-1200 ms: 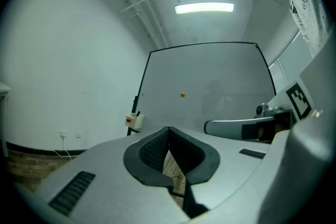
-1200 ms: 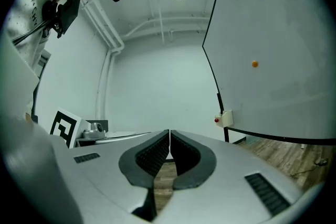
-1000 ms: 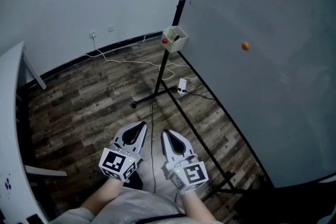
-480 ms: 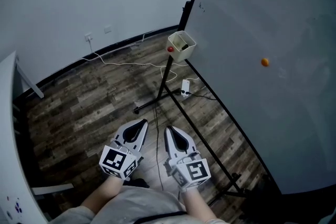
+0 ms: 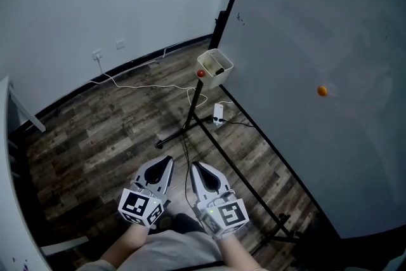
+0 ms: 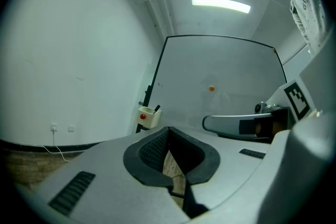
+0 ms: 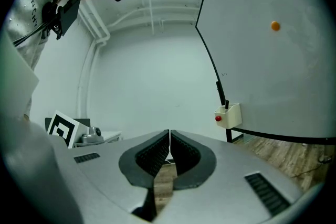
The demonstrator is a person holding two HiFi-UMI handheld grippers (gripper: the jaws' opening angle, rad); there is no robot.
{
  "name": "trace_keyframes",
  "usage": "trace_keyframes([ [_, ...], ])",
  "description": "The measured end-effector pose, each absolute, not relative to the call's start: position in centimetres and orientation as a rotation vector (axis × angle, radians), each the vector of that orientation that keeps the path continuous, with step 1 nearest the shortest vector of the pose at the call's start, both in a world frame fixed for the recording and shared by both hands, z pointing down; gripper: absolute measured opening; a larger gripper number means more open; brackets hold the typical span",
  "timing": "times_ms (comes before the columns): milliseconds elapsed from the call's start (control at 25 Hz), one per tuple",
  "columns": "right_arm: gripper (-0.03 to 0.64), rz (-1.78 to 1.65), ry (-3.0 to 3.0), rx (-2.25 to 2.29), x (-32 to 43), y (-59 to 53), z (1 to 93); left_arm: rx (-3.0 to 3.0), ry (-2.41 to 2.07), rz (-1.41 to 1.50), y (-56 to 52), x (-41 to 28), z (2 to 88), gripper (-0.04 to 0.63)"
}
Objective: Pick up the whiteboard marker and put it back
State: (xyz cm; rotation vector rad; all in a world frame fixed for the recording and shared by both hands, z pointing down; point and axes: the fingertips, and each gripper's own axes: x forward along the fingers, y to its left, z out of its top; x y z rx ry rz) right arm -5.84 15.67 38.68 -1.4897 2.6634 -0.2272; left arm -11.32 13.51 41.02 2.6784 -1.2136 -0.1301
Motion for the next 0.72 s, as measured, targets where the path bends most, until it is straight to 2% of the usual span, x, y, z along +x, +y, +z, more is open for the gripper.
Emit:
trace_keyframes([
  [480,0.020,-0.251,2.706,-1.480,-4.9,8.3,40.0,2.697,-1.241,-0.122,6.3,-10.2,41.3,0.015],
  [720,0.020,-0.202,2.718,-1.458,-3.1,2.8,39.7,2.720,-1.230,-0.150,0.5,-7.3,40.5,0.014],
])
